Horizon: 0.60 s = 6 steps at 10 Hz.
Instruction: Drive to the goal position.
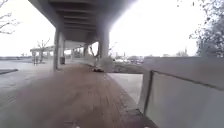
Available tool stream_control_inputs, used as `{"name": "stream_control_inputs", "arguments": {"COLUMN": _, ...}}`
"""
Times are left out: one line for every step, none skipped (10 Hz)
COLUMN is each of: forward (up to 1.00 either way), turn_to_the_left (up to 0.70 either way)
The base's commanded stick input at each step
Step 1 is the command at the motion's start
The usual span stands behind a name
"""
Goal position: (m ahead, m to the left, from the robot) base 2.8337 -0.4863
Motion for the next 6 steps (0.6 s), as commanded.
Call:
{"name": "stream_control_inputs", "arguments": {"forward": 0.45, "turn_to_the_left": 0.25}}
{"name": "stream_control_inputs", "arguments": {"forward": 0.45, "turn_to_the_left": 0.27}}
{"name": "stream_control_inputs", "arguments": {"forward": 0.45, "turn_to_the_left": 0.27}}
{"name": "stream_control_inputs", "arguments": {"forward": 0.45, "turn_to_the_left": 0.27}}
{"name": "stream_control_inputs", "arguments": {"forward": 0.45, "turn_to_the_left": 0.27}}
{"name": "stream_control_inputs", "arguments": {"forward": 0.45, "turn_to_the_left": 0.27}}
